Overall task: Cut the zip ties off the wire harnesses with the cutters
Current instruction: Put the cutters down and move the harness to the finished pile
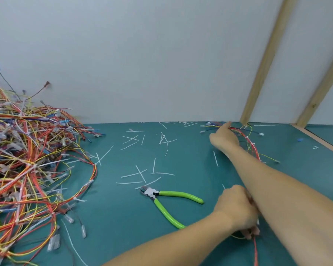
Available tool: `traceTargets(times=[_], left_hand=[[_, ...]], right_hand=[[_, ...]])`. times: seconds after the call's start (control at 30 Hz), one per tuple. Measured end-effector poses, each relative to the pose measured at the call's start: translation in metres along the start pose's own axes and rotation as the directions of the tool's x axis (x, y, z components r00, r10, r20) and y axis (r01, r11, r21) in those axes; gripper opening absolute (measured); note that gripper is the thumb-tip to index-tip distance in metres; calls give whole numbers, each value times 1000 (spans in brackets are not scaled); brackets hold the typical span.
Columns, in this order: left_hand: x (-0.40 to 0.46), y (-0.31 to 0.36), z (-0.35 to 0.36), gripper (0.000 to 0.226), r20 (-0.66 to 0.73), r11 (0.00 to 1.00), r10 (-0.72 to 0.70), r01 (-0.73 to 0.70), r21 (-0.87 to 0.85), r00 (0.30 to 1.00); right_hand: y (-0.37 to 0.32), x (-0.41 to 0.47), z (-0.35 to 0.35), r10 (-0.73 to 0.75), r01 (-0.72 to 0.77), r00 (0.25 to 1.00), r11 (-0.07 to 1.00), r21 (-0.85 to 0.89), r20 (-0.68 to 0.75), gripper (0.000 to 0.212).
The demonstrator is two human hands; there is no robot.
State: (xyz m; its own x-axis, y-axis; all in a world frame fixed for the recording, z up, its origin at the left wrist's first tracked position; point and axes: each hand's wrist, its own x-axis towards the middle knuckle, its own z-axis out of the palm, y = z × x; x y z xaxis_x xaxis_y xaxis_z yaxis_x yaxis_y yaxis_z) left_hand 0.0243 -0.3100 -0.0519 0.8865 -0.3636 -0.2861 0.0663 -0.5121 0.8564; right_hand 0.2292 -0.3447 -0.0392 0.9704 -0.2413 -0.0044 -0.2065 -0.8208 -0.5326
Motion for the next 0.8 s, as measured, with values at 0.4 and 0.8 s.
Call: traceTargets(times=[0.4,0.8], left_hand=[[28,42,2,17,52,994,103,-105,37,993],[-105,-84,-138,36,-312,760,76,148,633,947]], right_hand=[[-12,-42,-74,-273,279,960,947,-158,62,10],[120,-77,-32,-428,317,870,866,-386,-246,32]])
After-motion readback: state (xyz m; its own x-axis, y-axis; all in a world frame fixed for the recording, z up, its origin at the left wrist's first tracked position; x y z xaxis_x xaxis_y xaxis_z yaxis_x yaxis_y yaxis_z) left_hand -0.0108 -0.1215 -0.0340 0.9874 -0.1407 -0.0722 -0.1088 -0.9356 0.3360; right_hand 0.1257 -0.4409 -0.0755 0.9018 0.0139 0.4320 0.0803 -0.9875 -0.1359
